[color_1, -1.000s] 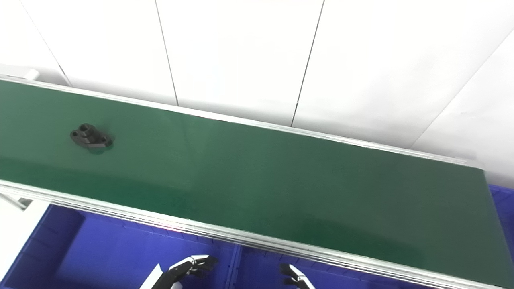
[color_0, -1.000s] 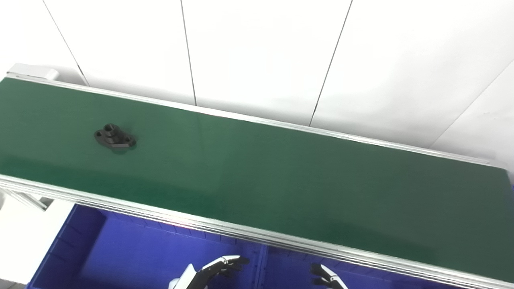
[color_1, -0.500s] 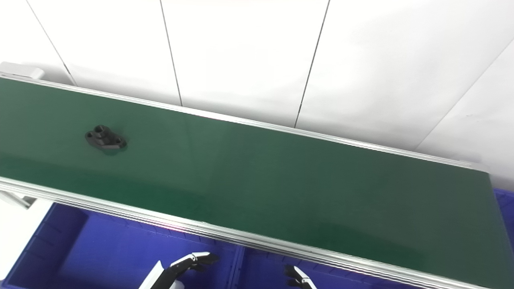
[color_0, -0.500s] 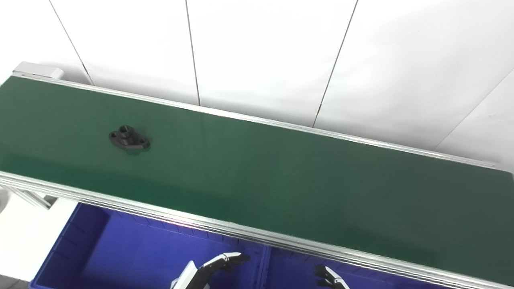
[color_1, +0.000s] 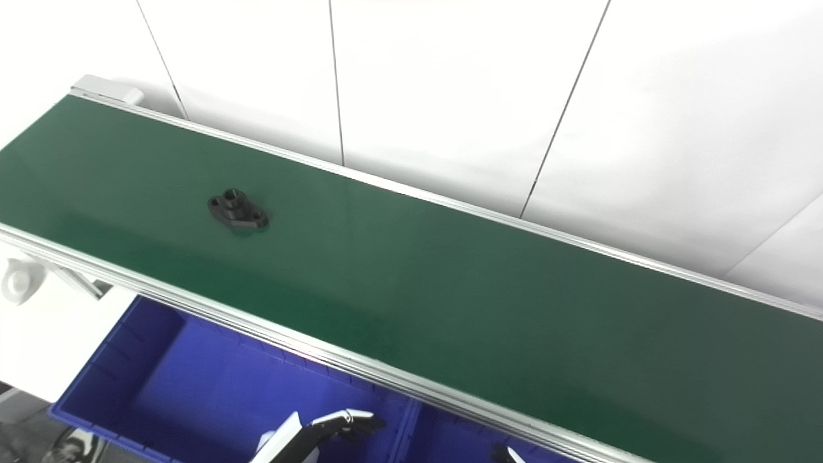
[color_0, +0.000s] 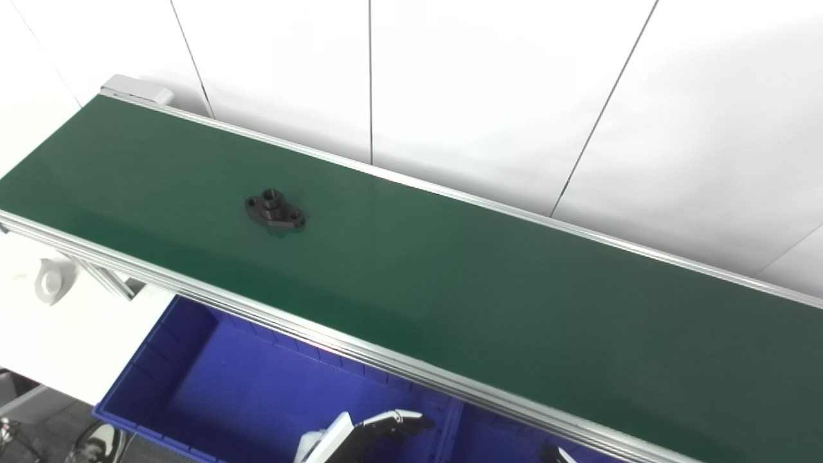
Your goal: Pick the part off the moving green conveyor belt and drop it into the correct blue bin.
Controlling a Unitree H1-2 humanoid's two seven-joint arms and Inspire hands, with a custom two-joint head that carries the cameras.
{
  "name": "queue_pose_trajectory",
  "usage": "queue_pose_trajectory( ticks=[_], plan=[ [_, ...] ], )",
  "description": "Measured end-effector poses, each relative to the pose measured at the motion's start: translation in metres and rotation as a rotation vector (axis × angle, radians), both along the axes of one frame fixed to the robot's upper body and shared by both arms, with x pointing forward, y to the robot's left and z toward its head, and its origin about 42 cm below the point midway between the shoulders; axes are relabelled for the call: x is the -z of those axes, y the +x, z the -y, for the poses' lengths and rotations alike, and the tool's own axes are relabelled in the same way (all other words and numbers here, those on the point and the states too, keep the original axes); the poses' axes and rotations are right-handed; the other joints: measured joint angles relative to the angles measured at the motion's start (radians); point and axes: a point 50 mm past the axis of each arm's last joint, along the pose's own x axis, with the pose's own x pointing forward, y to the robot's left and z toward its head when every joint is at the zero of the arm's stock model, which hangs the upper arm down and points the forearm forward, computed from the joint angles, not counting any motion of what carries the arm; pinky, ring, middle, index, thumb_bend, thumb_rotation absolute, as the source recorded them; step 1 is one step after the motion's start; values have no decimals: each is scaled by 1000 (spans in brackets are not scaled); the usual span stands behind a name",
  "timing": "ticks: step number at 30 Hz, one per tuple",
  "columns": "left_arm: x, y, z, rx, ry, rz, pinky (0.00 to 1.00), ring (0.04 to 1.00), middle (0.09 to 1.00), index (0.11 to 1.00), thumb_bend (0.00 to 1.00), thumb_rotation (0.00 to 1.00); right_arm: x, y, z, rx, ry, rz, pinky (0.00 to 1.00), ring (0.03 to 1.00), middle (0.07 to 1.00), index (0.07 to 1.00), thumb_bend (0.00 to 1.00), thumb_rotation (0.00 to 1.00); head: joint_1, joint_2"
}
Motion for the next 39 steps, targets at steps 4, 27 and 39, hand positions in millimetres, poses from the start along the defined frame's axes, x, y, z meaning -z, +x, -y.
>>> queue_pose_trajectory(
  ticks=[4, 27, 39],
  plan=[
    [0, 0, 1, -1, -2, 1, 675, 751, 794, 755, 787, 287, -13, 1, -1, 4, 28, 36, 661, 765, 818, 862, 672, 205, 0, 3],
    [0, 3, -2, -2, 2, 3, 670, 747, 792, 741, 787, 290, -140, 90, 3, -44, 188, 540, 663, 762, 822, 864, 712, 313, -202, 18],
    [-2, 3, -20, -2, 29, 4, 683, 761, 805, 751, 795, 314, -188, 142, -9, -102, 43, 602, 592, 702, 777, 814, 771, 447, -380, 67]
  ],
)
